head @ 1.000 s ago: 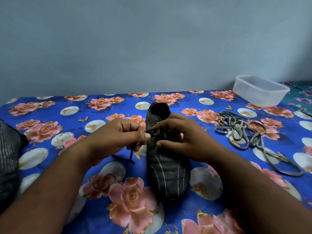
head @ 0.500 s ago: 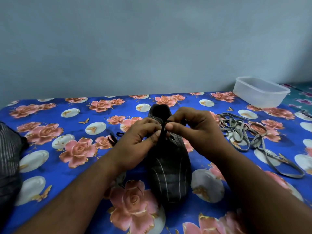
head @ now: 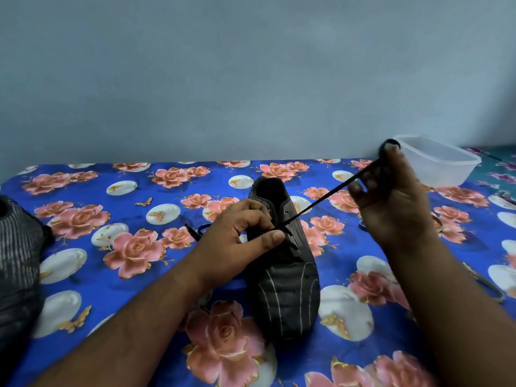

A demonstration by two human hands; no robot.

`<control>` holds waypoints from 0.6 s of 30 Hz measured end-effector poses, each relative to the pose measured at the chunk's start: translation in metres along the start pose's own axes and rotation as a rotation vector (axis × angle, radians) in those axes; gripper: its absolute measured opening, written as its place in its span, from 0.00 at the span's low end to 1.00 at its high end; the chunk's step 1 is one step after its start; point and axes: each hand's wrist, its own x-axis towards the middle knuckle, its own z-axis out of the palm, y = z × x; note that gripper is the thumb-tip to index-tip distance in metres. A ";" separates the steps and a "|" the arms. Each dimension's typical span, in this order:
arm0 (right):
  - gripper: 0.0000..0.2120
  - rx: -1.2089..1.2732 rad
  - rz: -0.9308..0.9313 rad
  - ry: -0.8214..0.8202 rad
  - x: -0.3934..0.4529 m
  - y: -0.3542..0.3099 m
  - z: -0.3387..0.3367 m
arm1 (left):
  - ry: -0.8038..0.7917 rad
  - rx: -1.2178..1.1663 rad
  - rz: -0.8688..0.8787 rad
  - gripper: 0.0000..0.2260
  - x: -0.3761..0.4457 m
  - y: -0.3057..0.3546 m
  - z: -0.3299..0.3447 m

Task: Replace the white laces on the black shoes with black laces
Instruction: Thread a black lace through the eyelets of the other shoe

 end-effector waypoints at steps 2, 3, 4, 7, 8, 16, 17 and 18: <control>0.09 -0.150 0.000 0.172 0.007 -0.004 -0.008 | 0.011 -0.004 0.007 0.08 0.000 0.000 0.001; 0.09 -0.255 0.019 0.223 0.010 -0.003 -0.014 | 0.019 -0.007 0.012 0.07 0.000 0.000 0.001; 0.09 -0.370 0.066 0.241 0.013 0.000 -0.020 | 0.032 -0.007 0.015 0.07 0.000 0.000 0.002; 0.10 -0.876 0.297 0.210 0.018 0.012 -0.037 | 0.087 -0.018 0.012 0.10 0.000 -0.001 0.004; 0.19 -1.087 0.317 0.187 0.017 0.017 -0.040 | 0.103 -0.021 0.014 0.12 0.001 -0.001 0.005; 0.18 -1.317 -0.385 -0.745 -0.026 0.043 0.012 | 0.113 0.082 -0.009 0.13 0.001 0.003 0.007; 0.20 -1.344 -0.402 -0.791 -0.028 0.046 0.015 | 0.112 0.099 -0.006 0.13 0.001 0.003 0.007; 0.19 -1.350 -0.403 -0.805 -0.028 0.047 0.016 | 0.115 0.120 0.002 0.13 0.002 0.003 0.007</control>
